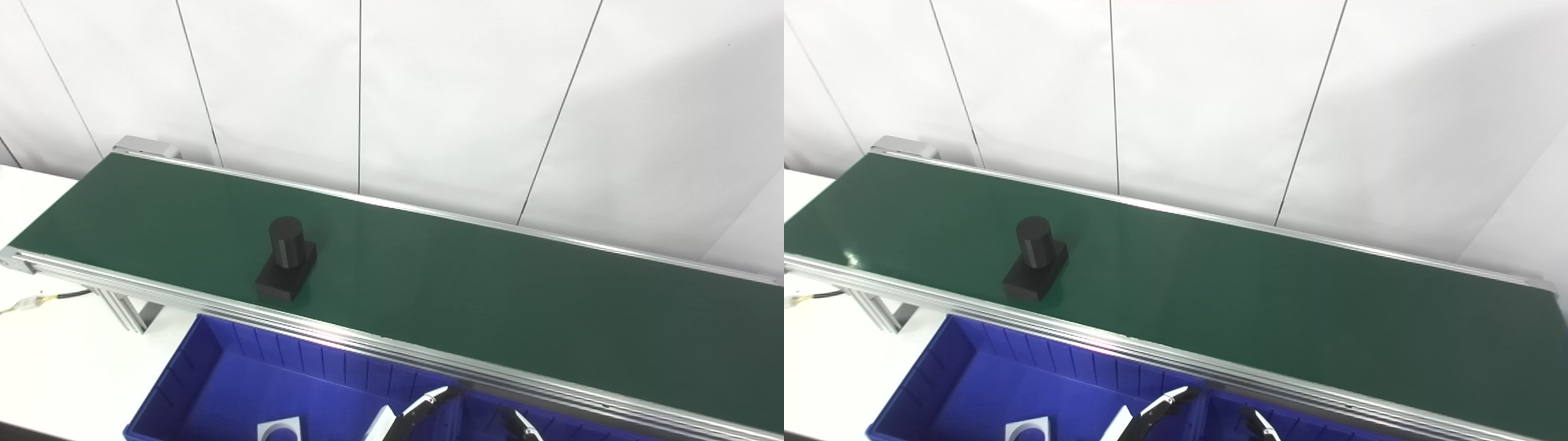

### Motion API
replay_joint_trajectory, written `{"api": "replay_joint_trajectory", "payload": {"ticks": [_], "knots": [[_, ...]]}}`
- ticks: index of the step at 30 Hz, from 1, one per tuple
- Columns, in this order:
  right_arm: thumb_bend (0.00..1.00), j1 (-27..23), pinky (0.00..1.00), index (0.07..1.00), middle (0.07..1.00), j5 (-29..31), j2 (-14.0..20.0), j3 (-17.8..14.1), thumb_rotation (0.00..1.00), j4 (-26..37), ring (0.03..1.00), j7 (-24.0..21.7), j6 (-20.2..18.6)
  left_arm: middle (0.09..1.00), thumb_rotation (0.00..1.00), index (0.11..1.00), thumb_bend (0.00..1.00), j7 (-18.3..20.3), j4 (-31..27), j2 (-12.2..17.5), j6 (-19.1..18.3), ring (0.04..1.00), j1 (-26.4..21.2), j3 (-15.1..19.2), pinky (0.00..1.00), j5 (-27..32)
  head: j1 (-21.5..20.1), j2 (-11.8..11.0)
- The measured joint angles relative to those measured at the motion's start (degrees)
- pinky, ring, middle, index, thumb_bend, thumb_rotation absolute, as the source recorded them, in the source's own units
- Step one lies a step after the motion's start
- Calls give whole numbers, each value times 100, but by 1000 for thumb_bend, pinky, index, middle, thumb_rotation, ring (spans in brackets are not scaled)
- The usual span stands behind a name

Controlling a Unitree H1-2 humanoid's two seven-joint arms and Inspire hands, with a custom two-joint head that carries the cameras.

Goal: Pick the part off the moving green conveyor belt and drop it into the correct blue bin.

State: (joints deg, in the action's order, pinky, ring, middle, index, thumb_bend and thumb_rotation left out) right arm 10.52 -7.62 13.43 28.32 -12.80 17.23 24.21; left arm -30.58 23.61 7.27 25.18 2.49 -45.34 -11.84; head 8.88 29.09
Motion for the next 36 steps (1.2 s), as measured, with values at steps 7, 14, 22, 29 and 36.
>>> {"api": "replay_joint_trajectory", "payload": {"ticks": [7,14,22,29,36], "knots": [[872,46,870,879,890,121,30,30,952,1398,894,6,52,887,1000,868,735,0,23,-3,0,885,-35,-18,857,2,-70,-26],[869,-47,868,890,886,168,9,-142,937,1862,891,-116,58,886,1000,869,752,-49,147,-7,0,882,-94,-29,853,6,-97,-62],[814,-668,883,893,898,457,-224,-626,821,1775,899,-631,65,888,1000,869,736,-48,170,-40,0,888,-114,-27,868,17,-123,-105],[846,-1060,854,892,893,548,-327,-1135,753,1142,885,-1013,68,882,1000,864,732,-58,200,-67,0,881,-141,-32,854,17,-114,-132],[818,-1716,800,887,872,543,-423,-1524,513,593,841,-1133,71,879,1000,861,715,-61,240,-137,0,879,-170,-26,851,103,-149,-167]]}}
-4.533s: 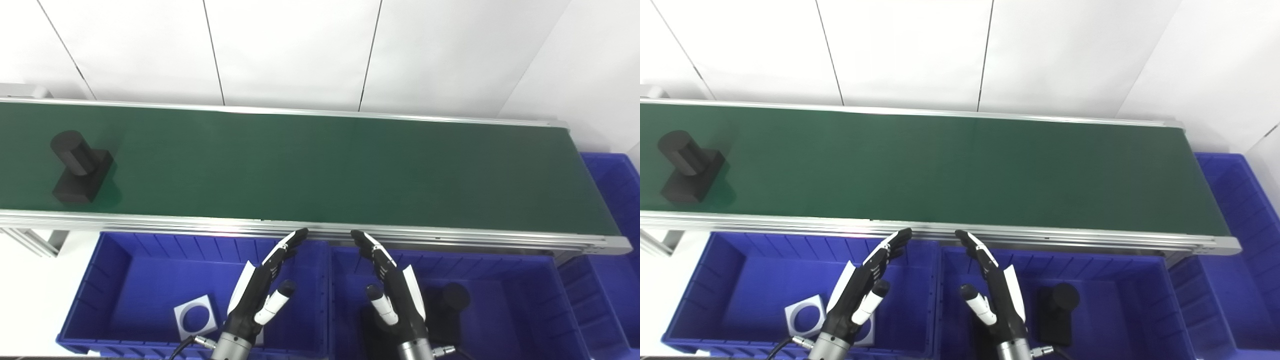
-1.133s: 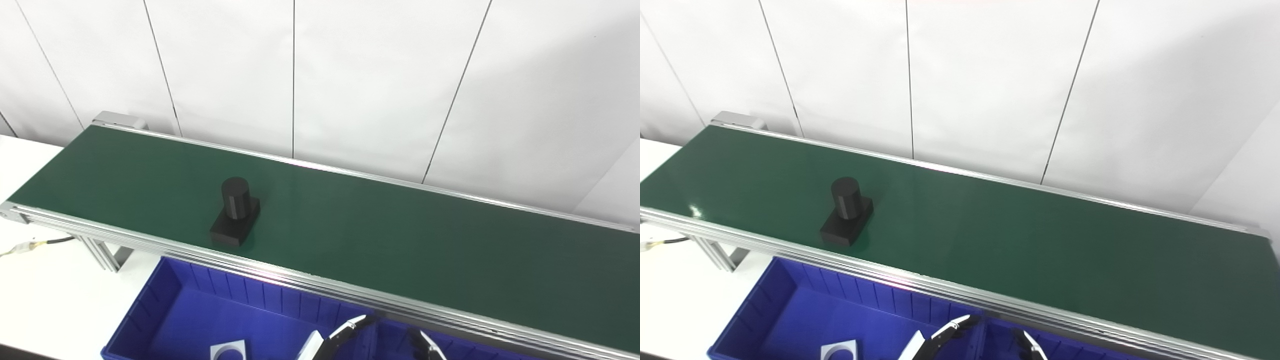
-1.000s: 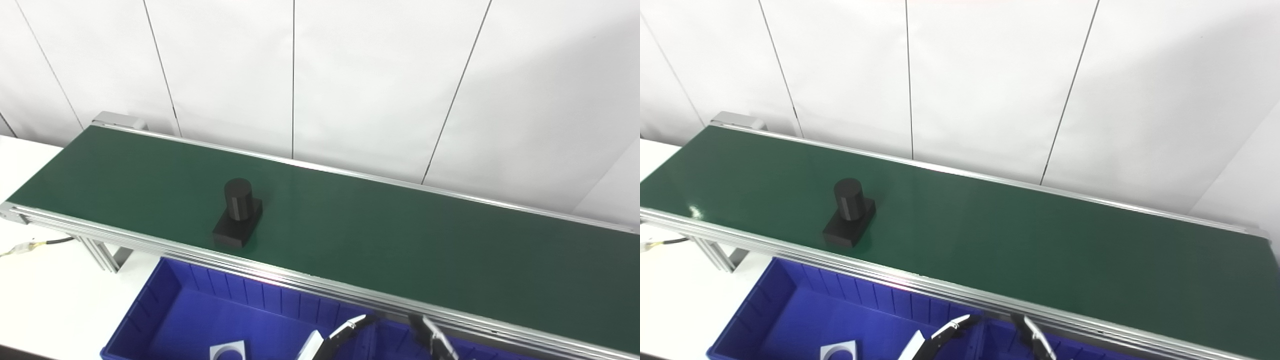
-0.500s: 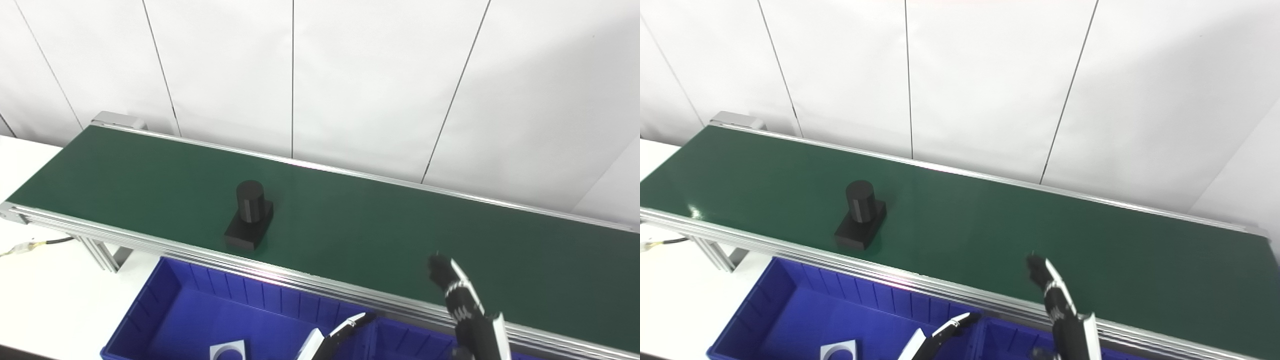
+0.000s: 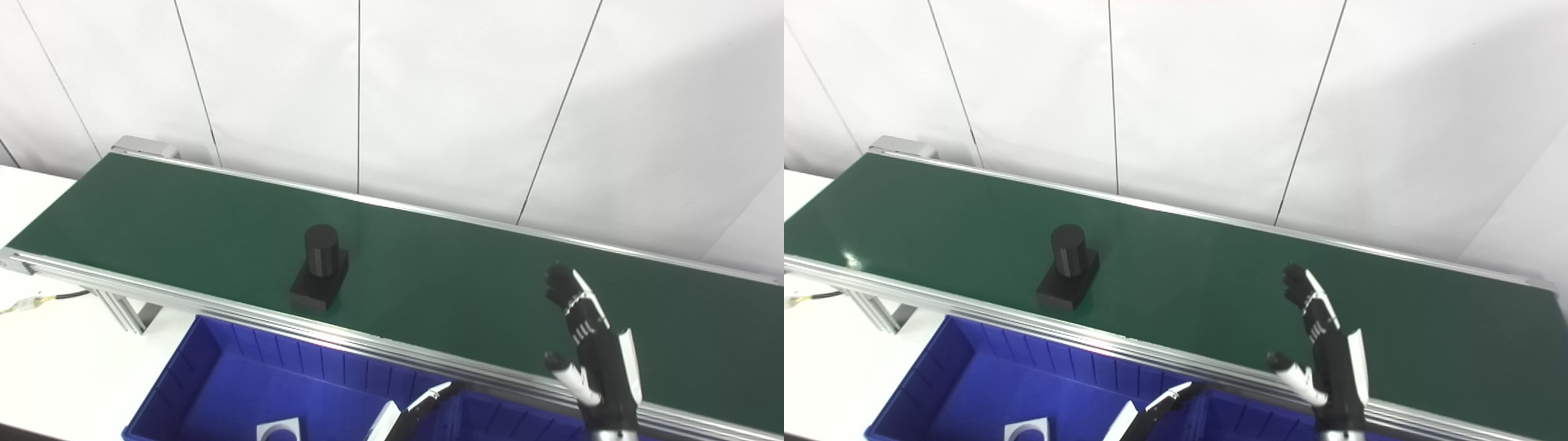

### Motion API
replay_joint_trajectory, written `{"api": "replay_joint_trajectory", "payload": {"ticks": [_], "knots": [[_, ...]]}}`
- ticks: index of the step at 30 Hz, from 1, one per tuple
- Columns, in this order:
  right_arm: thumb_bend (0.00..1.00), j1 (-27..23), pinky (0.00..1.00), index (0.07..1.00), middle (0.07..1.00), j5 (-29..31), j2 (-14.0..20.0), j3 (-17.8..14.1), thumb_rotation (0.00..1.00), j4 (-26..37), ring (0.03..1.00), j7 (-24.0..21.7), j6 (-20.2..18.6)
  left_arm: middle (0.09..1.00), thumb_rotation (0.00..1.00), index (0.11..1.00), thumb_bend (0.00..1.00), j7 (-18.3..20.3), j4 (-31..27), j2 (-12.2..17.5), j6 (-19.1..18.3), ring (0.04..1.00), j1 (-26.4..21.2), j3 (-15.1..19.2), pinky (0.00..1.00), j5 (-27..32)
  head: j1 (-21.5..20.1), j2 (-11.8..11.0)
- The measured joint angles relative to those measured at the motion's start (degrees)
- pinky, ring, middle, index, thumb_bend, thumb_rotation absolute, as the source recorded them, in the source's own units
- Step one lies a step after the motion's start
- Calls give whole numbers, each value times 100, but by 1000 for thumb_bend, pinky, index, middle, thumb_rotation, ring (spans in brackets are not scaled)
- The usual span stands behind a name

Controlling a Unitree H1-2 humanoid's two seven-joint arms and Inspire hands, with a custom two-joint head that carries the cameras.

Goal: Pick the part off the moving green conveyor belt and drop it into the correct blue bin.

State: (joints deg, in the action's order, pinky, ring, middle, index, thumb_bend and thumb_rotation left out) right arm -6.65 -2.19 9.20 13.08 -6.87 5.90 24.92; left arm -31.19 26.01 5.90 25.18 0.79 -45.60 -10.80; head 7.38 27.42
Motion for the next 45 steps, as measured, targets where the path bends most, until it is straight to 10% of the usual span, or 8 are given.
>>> {"api": "replay_joint_trajectory", "payload": {"ticks": [23,45], "knots": [[968,-1413,704,868,837,-365,-333,-269,32,-1844,766,16,4,863,1000,847,755,-11,174,-85,0,868,-137,-10,850,25,35,-79],[966,-2102,646,862,847,-774,-723,-164,56,-2658,734,1,3,869,1000,850,773,14,95,-72,0,874,-80,3,844,35,26,-9]]}}
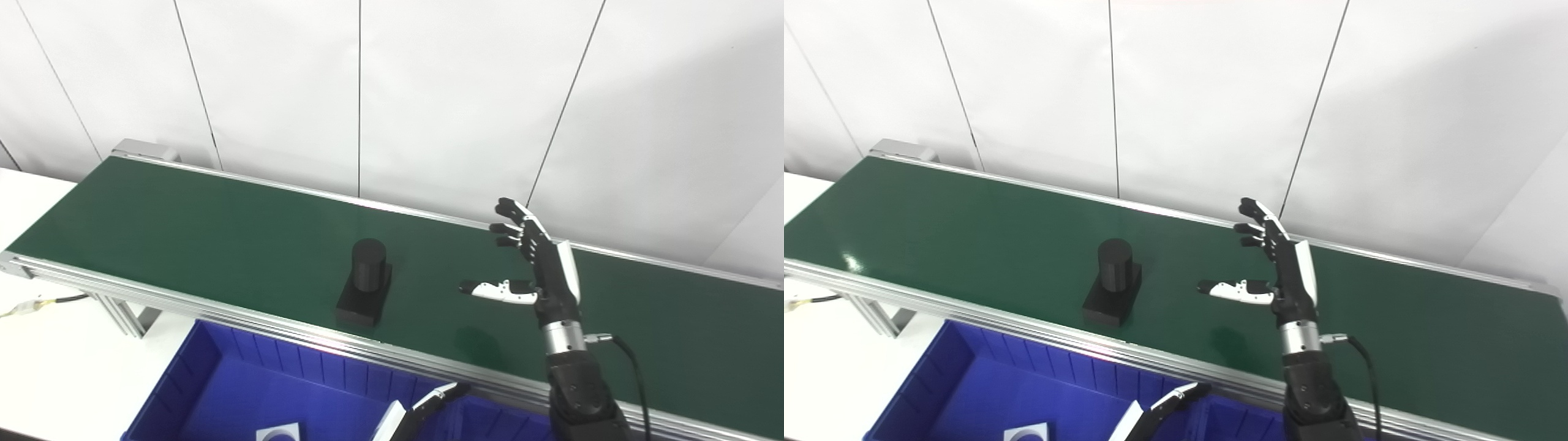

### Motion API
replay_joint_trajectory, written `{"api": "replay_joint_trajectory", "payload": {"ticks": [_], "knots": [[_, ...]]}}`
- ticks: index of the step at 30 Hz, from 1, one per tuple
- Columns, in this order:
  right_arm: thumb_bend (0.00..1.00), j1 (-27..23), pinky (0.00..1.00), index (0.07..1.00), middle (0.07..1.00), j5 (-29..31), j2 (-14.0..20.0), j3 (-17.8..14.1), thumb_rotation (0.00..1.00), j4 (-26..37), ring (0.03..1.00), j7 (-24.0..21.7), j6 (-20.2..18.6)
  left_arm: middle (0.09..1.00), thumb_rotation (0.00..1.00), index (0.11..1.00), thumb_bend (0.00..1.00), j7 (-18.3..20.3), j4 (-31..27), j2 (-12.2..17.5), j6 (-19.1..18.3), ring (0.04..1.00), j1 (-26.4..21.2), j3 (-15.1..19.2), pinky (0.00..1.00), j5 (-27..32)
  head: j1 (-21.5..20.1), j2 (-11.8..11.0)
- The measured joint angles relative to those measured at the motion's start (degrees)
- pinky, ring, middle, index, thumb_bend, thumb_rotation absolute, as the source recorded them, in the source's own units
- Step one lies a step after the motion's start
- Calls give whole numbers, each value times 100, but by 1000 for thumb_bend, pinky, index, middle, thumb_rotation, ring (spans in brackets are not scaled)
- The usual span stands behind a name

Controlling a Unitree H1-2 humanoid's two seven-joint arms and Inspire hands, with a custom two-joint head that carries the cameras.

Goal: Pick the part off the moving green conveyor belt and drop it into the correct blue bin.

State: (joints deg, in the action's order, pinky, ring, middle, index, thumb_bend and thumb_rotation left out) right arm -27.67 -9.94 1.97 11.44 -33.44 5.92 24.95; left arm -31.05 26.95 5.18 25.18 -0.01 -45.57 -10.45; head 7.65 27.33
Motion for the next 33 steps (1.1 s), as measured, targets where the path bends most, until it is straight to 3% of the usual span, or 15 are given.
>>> {"api": "replay_joint_trajectory", "payload": {"ticks": [24,33], "knots": [[964,-231,618,842,851,-107,-68,-2,62,-693,715,18,0,872,1000,853,812,-76,3,14,0,872,10,-134,843,-6,-9,0],[949,-336,613,839,851,-361,-6,6,66,-1020,724,216,0,867,1000,851,806,-107,2,14,0,868,9,-179,840,-7,26,9]]}}
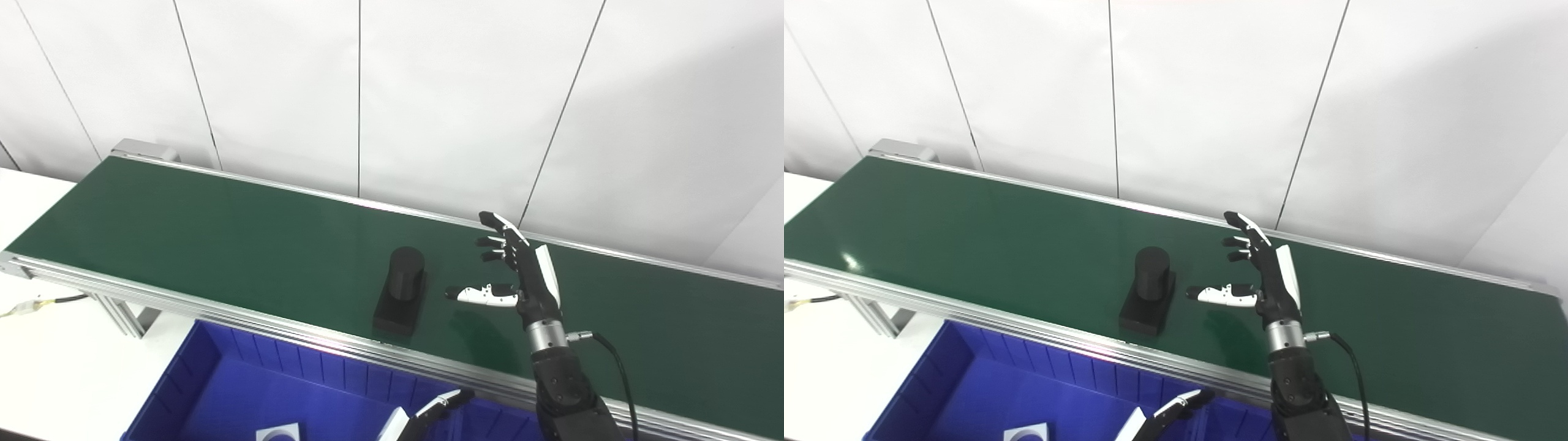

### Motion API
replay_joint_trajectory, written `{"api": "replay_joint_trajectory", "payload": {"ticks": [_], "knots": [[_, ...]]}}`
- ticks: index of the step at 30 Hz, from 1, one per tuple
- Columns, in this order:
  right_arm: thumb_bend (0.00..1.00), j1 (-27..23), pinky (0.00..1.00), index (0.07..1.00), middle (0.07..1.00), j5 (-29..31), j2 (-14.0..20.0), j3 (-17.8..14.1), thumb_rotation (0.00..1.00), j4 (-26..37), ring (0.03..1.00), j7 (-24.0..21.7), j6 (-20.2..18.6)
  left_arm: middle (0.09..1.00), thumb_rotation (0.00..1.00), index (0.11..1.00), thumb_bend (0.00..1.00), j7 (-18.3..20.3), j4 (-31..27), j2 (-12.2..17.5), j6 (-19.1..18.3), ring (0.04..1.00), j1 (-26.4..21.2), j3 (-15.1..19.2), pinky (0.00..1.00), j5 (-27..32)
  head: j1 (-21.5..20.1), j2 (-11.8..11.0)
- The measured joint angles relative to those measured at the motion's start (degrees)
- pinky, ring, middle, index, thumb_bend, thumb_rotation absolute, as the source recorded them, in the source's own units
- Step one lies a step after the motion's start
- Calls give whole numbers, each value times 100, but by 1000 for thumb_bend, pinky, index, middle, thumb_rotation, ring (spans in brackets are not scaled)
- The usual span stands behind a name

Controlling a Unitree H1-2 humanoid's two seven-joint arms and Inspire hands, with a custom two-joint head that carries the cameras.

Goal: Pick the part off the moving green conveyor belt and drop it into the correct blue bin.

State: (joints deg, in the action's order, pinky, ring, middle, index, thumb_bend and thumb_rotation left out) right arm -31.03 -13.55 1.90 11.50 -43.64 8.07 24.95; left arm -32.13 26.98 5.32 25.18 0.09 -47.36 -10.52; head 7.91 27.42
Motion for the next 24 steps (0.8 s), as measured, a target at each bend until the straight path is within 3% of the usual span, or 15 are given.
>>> {"api": "replay_joint_trajectory", "payload": {"ticks": [9,24], "knots": [[973,-148,656,844,847,-189,121,45,142,-448,810,130,0,869,1000,853,813,-49,-1,0,0,866,0,-56,834,-2,9,-18],[968,-192,695,828,825,-522,145,313,166,-612,805,421,0,867,1000,855,801,-121,-4,1,0,866,1,-102,850,-2,0,-26]]}}
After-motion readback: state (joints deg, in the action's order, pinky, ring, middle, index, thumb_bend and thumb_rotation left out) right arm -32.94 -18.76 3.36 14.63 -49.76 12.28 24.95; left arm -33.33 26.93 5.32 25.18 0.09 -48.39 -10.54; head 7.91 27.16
